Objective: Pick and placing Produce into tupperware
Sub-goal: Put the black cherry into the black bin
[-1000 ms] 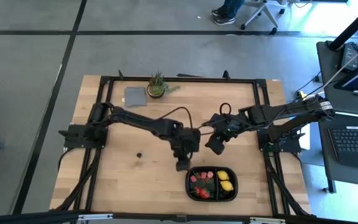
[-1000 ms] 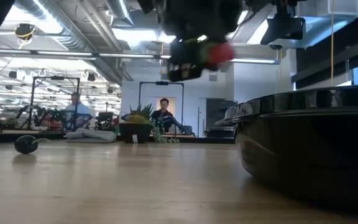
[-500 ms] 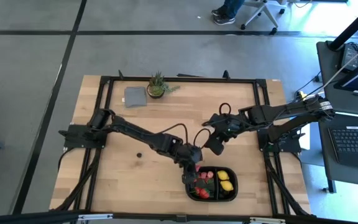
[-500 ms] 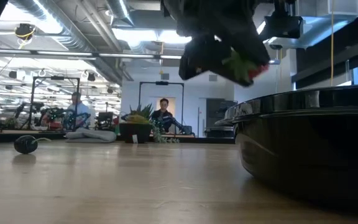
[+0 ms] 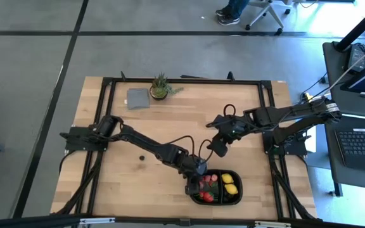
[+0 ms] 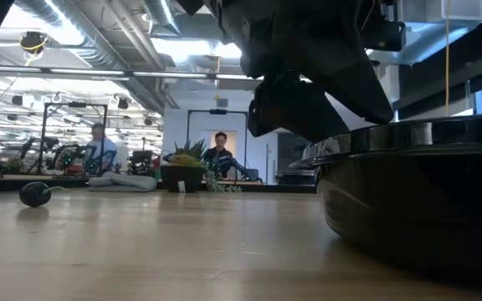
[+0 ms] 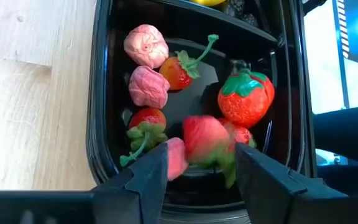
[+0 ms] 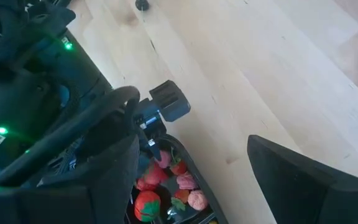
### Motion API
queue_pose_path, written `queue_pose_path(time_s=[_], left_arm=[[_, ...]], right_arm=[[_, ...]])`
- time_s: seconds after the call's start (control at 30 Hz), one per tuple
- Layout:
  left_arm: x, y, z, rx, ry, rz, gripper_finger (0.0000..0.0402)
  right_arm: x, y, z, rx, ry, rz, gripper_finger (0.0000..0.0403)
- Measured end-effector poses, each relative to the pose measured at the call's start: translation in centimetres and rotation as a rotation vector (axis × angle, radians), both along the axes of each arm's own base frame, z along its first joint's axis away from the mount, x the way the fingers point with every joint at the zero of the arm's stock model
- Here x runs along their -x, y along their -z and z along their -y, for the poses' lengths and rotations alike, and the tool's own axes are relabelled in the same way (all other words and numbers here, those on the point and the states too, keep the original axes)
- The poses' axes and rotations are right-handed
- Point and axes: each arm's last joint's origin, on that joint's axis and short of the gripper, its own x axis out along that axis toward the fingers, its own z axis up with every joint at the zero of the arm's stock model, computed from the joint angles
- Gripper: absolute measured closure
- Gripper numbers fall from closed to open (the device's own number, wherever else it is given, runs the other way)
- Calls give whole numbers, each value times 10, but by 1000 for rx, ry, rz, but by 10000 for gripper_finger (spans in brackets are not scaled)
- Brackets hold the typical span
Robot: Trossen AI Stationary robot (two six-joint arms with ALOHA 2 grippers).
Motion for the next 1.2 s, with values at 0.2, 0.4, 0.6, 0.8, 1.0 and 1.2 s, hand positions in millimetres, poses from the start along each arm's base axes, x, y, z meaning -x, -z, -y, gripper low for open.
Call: queue_pose_path(time_s=[0.2,0.4,0.6,0.8,1.0,1.2], left_arm=[[-2,-1,-8,55,23,-15,216],[12,-31,-22,67,31,-59,206],[53,-66,-50,-60,-44,-266,211],[99,-87,-65,-333,-96,-512,211],[120,-86,-56,-509,-2,-571,208],[145,-65,-53,-508,53,-566,211]], right_arm=[[0,0,0,3,3,-2,100],[1,0,0,1,0,-4,100],[1,0,0,-3,-5,-7,100],[1,0,0,-2,-8,-5,100],[1,0,-1,-1,-9,-6,100],[1,0,-1,0,-8,-8,100]])
